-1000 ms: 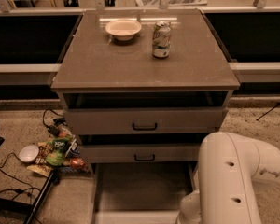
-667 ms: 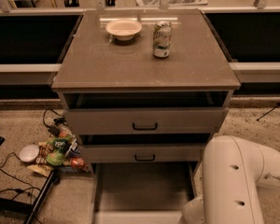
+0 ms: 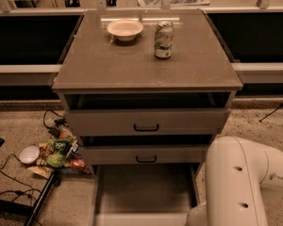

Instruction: Open bottom drawer

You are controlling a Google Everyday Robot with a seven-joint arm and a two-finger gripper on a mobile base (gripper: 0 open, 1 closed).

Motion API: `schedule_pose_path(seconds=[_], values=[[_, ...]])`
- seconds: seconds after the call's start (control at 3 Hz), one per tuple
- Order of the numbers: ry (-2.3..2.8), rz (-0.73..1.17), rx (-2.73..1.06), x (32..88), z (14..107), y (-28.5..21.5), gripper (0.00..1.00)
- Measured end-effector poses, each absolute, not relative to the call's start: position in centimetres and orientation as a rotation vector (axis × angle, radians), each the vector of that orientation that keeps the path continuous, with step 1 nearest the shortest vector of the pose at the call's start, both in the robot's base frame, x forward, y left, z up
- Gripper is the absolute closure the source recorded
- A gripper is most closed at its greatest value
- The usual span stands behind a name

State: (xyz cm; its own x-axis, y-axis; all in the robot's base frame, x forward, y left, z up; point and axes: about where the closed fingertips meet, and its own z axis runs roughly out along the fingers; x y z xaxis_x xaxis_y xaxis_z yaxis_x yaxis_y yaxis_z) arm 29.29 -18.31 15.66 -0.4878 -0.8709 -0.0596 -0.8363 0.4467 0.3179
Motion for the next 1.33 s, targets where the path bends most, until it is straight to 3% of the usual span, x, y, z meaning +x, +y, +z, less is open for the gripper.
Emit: schedule_pose_path(seconds=[0.33, 0.67, 1.33], values=[[-2.575, -0.468, 1.525, 29.28, 15.67, -18.31, 0.88], [-2.572, -0.471, 1.524, 29.10, 15.60, -18.28, 0.87], [-2.568, -0.476, 1.521, 28.76, 15.46, -18.21, 0.40]])
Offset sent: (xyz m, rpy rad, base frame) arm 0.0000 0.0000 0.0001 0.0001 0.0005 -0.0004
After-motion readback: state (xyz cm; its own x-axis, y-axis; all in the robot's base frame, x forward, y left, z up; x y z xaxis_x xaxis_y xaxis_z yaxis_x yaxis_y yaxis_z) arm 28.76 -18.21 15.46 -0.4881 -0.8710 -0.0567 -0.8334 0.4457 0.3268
